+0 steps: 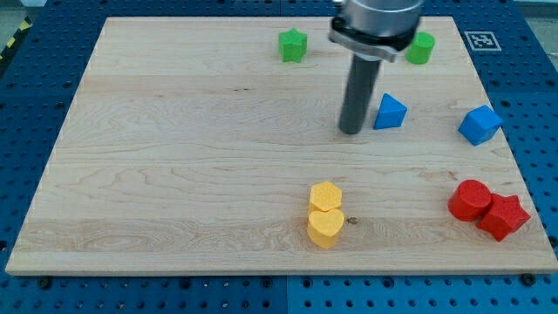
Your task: Push the blue triangle closer to the blue cube
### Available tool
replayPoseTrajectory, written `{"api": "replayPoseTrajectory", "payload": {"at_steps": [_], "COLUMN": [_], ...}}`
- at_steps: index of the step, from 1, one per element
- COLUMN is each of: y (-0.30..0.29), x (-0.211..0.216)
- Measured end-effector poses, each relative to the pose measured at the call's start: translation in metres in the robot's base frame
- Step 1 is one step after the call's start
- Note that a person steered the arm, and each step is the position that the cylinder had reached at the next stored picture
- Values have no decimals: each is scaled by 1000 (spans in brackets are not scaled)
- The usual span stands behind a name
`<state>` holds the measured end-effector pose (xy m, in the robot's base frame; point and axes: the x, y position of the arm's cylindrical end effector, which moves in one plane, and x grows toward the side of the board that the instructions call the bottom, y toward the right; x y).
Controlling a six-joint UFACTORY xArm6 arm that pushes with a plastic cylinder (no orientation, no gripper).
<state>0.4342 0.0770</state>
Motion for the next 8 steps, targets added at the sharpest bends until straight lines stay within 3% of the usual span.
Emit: {"api": "replayPoseTrajectory", "payload": {"at_steps": [1,4,6,8], "y": [-19,91,80,118], "x": [-22,-28,-26,-25]}}
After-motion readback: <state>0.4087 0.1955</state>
